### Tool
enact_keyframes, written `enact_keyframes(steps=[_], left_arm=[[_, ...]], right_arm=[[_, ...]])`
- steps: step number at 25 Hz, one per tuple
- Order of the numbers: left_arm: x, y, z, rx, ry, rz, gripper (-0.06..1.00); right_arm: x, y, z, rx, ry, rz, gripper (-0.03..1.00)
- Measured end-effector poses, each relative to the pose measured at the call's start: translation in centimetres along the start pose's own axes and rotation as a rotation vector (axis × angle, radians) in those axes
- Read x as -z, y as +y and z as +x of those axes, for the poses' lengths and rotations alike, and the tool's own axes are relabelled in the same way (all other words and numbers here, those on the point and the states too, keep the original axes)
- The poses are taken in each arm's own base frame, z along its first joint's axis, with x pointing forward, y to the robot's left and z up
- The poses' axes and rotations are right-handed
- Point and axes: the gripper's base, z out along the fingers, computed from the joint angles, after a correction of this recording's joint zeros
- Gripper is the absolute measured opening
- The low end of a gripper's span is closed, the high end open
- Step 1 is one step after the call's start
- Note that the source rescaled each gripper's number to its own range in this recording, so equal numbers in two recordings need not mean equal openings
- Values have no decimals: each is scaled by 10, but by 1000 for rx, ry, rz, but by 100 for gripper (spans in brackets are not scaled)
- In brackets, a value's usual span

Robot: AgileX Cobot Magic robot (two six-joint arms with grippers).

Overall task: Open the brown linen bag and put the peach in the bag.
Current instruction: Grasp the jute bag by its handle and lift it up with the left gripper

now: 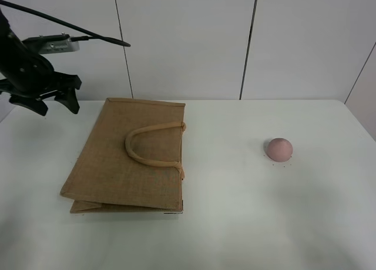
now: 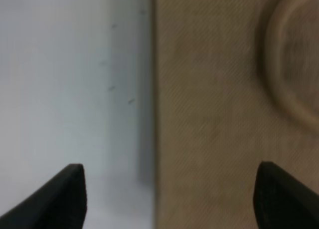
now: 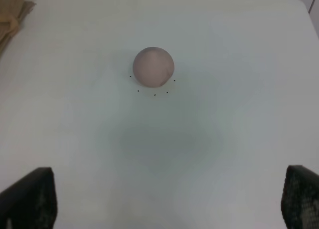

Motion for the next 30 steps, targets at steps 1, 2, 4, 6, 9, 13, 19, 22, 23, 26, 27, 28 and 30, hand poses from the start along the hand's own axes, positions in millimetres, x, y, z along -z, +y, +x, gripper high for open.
enact_keyframes(steps=[1, 2, 4, 6, 9, 13, 19, 22, 23, 26, 27, 28, 30], left_arm=[[-8, -4, -5, 8, 13, 14, 92], [-18, -9, -8, 11, 30, 27, 92], [-35, -23, -14, 2, 49, 45, 92], [-54, -41, -17, -11, 78, 58, 92], [-80, -69, -19, -33, 113, 70, 92], [-110, -93, -21, -46, 139, 73, 92], [-141, -91, -20, -16, 183, 31, 92], [-145, -91, -21, -14, 171, 30, 92], [-147, -91, -22, -15, 165, 29, 92], [-153, -91, -23, -16, 155, 26, 92], [-157, -90, -23, -16, 160, 24, 92], [-161, -90, -22, -16, 167, 21, 92], [-171, -89, -20, -16, 184, 15, 92]], right_arm=[[0, 0, 0, 0, 0, 0, 100], [0, 0, 0, 0, 0, 0, 100], [0, 0, 0, 0, 0, 0, 100], [0, 0, 0, -1, 0, 0, 100], [0, 0, 0, -1, 0, 0, 100], [0, 0, 0, -1, 0, 0, 100], [0, 0, 0, -2, 0, 0, 100], [0, 0, 0, -4, 0, -1, 100], [0, 0, 0, -4, 0, -1, 100], [0, 0, 0, -4, 0, -2, 100], [0, 0, 0, -4, 0, -2, 100], [0, 0, 0, -4, 0, -2, 100], [0, 0, 0, -4, 0, -2, 100]])
